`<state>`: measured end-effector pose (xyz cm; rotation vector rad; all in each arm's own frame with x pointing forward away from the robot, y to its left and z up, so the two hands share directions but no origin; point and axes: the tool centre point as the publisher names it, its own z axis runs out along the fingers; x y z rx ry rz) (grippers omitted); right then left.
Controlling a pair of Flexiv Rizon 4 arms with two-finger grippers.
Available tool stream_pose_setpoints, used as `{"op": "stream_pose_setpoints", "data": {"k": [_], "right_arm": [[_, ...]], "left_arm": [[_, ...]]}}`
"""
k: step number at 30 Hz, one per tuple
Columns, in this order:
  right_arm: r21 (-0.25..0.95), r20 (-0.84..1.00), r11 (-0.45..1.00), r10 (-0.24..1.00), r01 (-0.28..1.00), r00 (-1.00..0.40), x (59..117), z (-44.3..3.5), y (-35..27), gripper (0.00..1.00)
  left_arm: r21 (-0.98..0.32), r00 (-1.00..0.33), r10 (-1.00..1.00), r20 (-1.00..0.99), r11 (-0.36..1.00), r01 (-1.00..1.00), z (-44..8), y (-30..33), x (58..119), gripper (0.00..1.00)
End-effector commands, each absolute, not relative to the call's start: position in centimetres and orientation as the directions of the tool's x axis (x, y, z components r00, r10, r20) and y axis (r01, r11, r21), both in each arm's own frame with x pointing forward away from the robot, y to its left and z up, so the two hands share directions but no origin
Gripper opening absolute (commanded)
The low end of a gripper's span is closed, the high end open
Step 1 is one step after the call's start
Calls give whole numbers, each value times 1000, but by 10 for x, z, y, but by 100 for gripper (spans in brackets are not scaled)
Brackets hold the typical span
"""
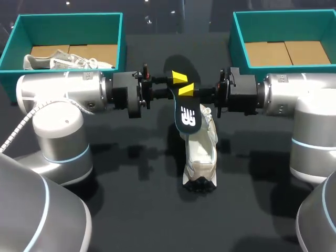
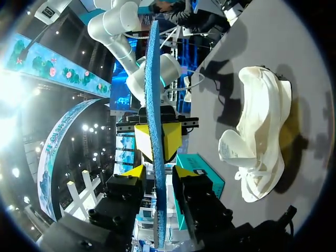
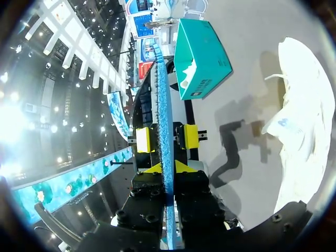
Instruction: Take the shoe out of the shoebox, open the shoe tongue, remove and reinsert the insole, then place the shoe into the shoebox
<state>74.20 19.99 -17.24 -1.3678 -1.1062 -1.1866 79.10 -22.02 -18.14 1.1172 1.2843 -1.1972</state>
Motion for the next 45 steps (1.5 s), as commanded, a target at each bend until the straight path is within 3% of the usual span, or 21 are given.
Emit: {"op": "stream_pose_setpoints", "data": {"k": [1,3,8,17,20,37,45], "right_arm": [[-108,993,-110,41,988,113,741,-172,201,0],[-109,993,-107,40,988,114,741,-173,202,0],[-111,992,-102,40,989,115,742,-174,203,0],[-112,993,-99,35,989,116,741,-175,203,0],[-108,993,-108,34,988,112,741,-176,199,100],[44,998,-181,52,982,-35,741,-181,134,100],[66,995,-124,85,990,-55,744,-185,125,100]], "left_arm": [[-57,-56,-7,-998,76,995,-182,-223,791,28],[-57,-57,-4,-998,72,996,-183,-224,791,25],[-57,-57,0,-998,64,996,-184,-226,791,0],[-51,-52,2,-999,63,997,-187,-226,790,0],[-49,-49,0,-999,66,997,-186,-223,789,0],[-75,-76,8,-997,99,992,-161,-183,759,0],[-95,-100,67,-993,74,993,-154,-173,742,0]]}}
